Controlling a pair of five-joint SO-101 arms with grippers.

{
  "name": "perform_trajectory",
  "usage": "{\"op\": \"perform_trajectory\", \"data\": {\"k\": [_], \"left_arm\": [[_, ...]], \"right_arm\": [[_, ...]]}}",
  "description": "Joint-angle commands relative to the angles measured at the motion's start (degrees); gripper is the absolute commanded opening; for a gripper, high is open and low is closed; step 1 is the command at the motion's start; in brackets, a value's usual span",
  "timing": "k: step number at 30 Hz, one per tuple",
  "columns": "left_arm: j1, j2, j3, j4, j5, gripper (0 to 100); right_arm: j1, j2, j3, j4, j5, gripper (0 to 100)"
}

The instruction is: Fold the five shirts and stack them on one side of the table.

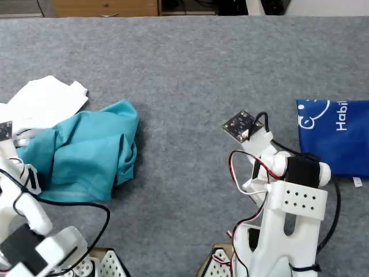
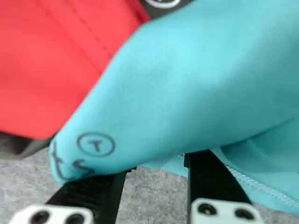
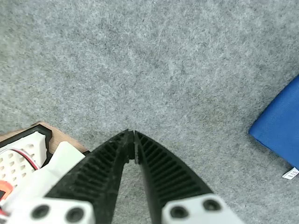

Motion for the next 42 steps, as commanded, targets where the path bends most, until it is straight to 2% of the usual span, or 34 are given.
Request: {"op": "perform_trajectory", "data": {"k": [1,7,11,16,22,29,33,36,40,42], "left_arm": [[-0.5,2.0,-2.6,-0.1,0.3,17],[0.0,3.5,-2.6,-0.6,0.0,2],[-0.7,2.1,-4.4,-0.4,0.3,2],[-1.7,-6.0,-10.1,6.6,0.3,2],[1.2,-18.0,-12.6,12.3,0.2,2],[3.5,-29.3,-16.9,12.2,2.3,2],[-1.0,-32.6,-20.8,12.7,3.2,2],[-7.2,-33.2,-20.9,12.7,2.7,2],[-14.8,-31.9,-17.5,12.2,-2.0,2],[-17.1,-30.9,-14.9,12.1,-4.0,2]], "right_arm": [[-0.2,-0.6,0.0,0.1,-0.4,0.5],[-0.2,-0.6,0.0,0.1,-0.4,0.5],[-0.2,-0.6,0.0,0.1,-0.4,0.5],[-0.3,-0.6,0.0,-0.1,-0.5,0.5],[-0.3,-0.6,0.0,-0.3,-0.5,0.4],[-0.1,-0.8,0.0,-0.2,-0.5,0.4],[-0.5,-0.7,-1.1,-1.2,-0.5,0.5],[-0.8,-0.5,-3.1,-4.7,-0.5,0.5],[-7.9,2.8,-8.4,-6.3,-0.7,0.5],[-12.3,7.8,-12.8,-5.8,-3.3,0.5]]}}
